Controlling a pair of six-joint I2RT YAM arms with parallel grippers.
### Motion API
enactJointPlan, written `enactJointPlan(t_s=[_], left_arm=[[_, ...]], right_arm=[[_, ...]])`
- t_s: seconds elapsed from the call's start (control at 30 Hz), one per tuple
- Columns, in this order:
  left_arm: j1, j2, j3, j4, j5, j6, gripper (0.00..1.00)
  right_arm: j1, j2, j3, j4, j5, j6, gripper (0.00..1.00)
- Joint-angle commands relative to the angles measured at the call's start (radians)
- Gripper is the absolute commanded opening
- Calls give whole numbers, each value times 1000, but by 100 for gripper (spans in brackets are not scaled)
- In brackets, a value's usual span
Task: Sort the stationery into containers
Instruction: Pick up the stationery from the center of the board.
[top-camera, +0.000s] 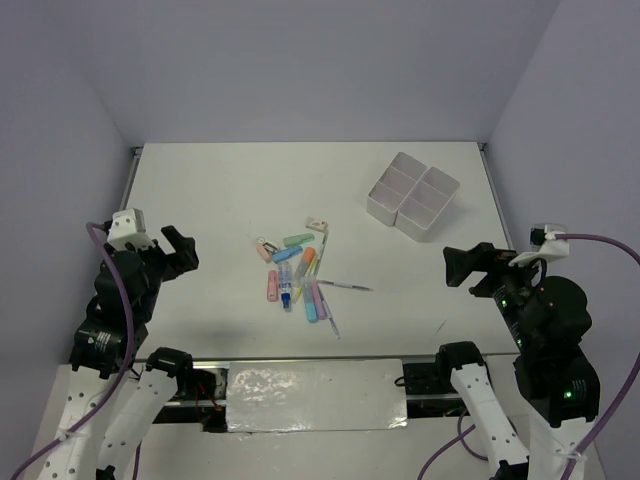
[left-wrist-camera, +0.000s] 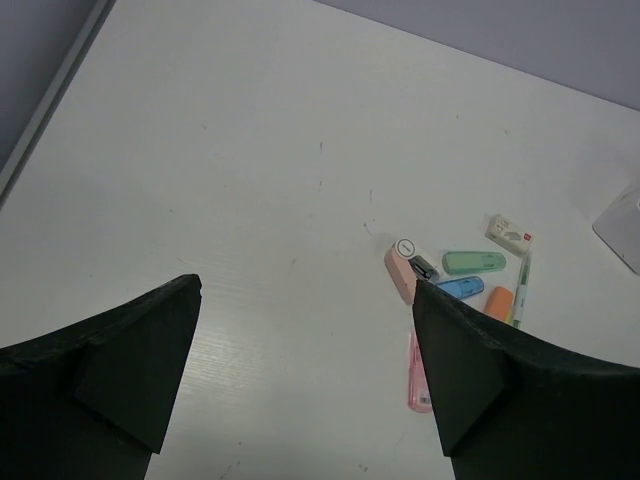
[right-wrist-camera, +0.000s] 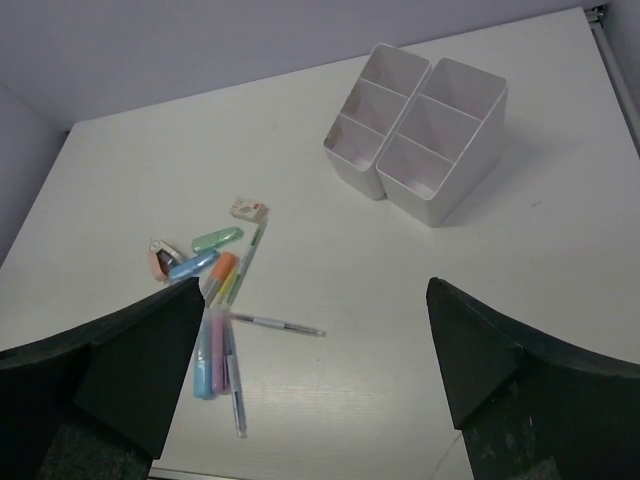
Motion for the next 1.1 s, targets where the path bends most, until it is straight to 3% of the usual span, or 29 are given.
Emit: enactJointPlan(t_s=[0.0, 0.33, 0.53, 0.63, 0.67, 0.73, 0.77, 0.87, 0.97, 1.03, 1.07], left_arm=[[-5, -14, 0, 24, -31, -19, 99], [-5, -6, 0, 28, -15, -15, 99], [-5, 9, -3, 34, 10, -8, 99], [-4, 12, -4, 33, 16, -6, 99], [-4, 14, -6, 34, 16, -6, 99], [-4, 17, -7, 36, 19, -3, 99], [-4, 23, -9, 41, 33, 3, 99], [-4, 60, -10, 48, 65, -3, 99], [-4, 177, 34, -23, 106, -84, 99], [-54, 234, 34, -13, 159, -130, 99], [-97, 274, 31, 7, 109, -206, 99]], right_arm=[[3, -2, 6, -7, 35, 19, 100], [6, 30, -27, 30, -91, 15, 100], [26, 195, -193, 158, -328, 104, 100], [214, 216, -305, 275, -185, 210, 99], [355, 229, -323, 312, -75, 235, 98], [480, 291, -365, 344, 10, 300, 96], [585, 342, -383, 378, 83, 318, 93], [736, 410, -386, 401, 220, 374, 85], [783, 444, -388, 400, 279, 411, 85], [784, 433, -383, 377, 322, 422, 85], [786, 414, -373, 366, 337, 424, 85]])
